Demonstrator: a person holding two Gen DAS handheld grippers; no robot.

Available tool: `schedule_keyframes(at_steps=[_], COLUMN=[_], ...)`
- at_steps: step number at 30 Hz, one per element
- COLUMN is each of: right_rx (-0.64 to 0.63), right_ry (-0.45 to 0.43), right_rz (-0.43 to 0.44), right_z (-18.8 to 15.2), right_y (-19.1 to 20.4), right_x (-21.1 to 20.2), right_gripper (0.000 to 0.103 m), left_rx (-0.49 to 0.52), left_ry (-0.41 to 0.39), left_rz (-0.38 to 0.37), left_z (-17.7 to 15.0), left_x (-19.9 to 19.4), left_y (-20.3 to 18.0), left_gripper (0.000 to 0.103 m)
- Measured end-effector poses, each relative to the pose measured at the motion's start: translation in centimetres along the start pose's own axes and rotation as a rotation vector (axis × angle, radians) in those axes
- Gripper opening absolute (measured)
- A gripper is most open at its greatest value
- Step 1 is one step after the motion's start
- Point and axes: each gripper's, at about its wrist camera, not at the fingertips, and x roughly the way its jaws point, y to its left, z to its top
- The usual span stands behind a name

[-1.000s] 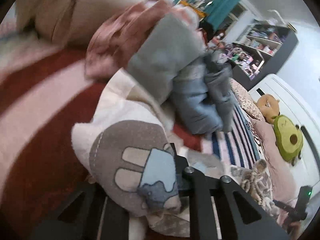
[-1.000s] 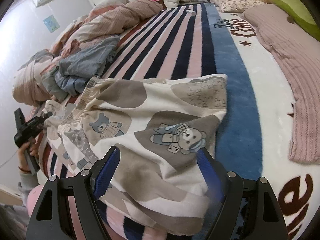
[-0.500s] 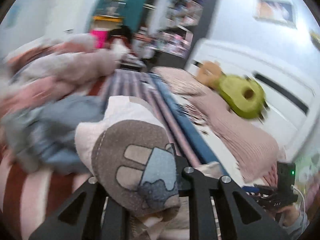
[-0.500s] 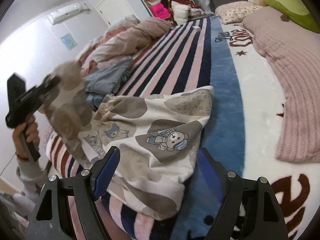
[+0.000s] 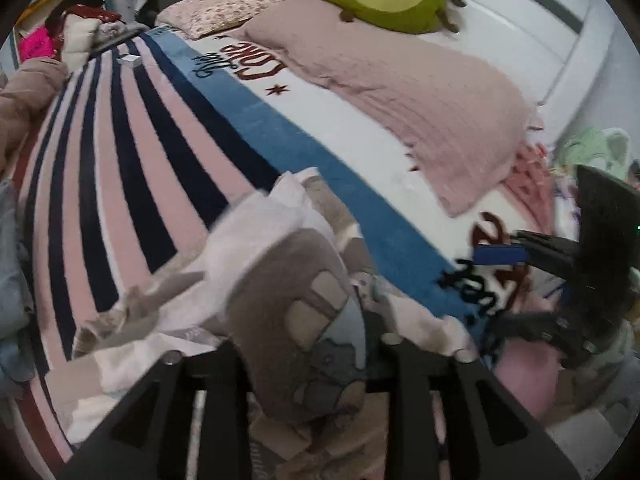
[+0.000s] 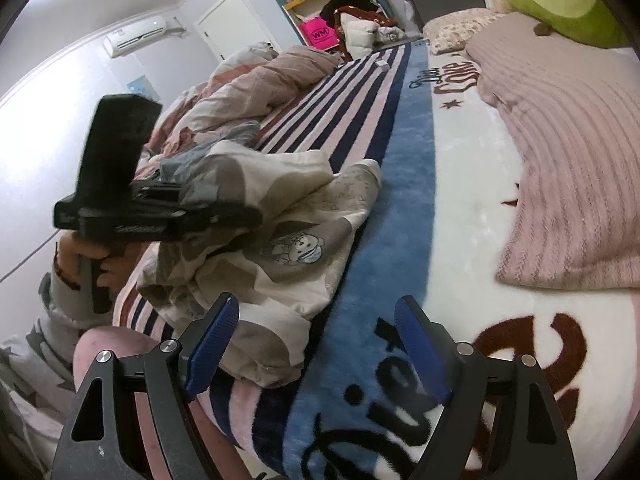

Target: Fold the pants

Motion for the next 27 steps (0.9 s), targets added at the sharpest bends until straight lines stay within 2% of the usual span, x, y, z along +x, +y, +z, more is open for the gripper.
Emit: schedule_keyframes(at_steps=[1, 2, 5, 7, 10, 12, 16, 20, 22, 23, 24, 26, 27], right_rx=[0.004, 0.006, 0.005, 0.003, -0.002, -0.006, -0.059, -0.115, -0.117, -0.118, -0.118, -0.128, -0.144], right_ry=[0.0, -0.002, -0.019, -0.035, -0.046, -0.047, -0.038, 0.018, 0.038, 0.047, 0.057, 0.091, 0.097], right_rz=[0.007, 0.014, 0.048, 0.08, 0.106, 0.069, 0.005, -0.167, -0.218, -0.231, -0.227, -0.187, -0.201], right_z=[0.2, 0.4, 1.2, 1.9, 2.7, 3.3, 4.3, 4.4, 4.3, 4.3, 4.3, 4.2, 4.2], right_y=[0.0, 0.1, 1.1, 2.2, 3.9, 5.1, 7.4, 8.0, 7.5, 7.2, 7.0, 7.0, 7.2], right_x=[0.1, 0.2, 0.4, 0.8, 2.0, 3.4, 6.2, 8.8, 9.7, 10.1, 10.3, 10.7, 10.7], right_gripper=[0.077, 0.078, 0.083, 0.086, 0.09, 0.09, 0.09, 0.09, 0.089, 0.081, 0.055, 0.019, 0.015], left_rx=[-0.01, -0.02, -0.033, -0.063, -0.107, -0.145, -0.189, -0.214, -0.217, -0.219, -0.222, -0.213, -0.207], left_ry=[-0.019, -0.049, -0.138, -0.192, -0.26, -0.276, -0.259, -0.216, -0.191, -0.187, -0.185, -0.186, -0.189], left_rz=[-0.028, -0.055, -0.077, -0.043, 0.106, 0.186, 0.223, 0.202, 0.173, 0.157, 0.141, 0.136, 0.133], left_z=[-0.6, -1.0, -2.6, -3.8, -6.2, -8.0, -11.0, -13.5, -14.5, -14.9, -15.3, -15.7, -15.7], left_x=[-1.1, -2.5, -6.9, -9.3, -11.9, -12.7, -12.4, -10.2, -8.5, -8.1, -7.7, -7.4, -7.3], left_y=[0.2, 0.2, 0.7, 1.4, 3.4, 5.2, 7.8, 9.8, 10.1, 10.2, 10.4, 10.3, 10.3], left_gripper=[0.046, 0.05, 0.052, 0.053, 0.054, 0.054, 0.054, 0.054, 0.054, 0.054, 0.054, 0.054, 0.054])
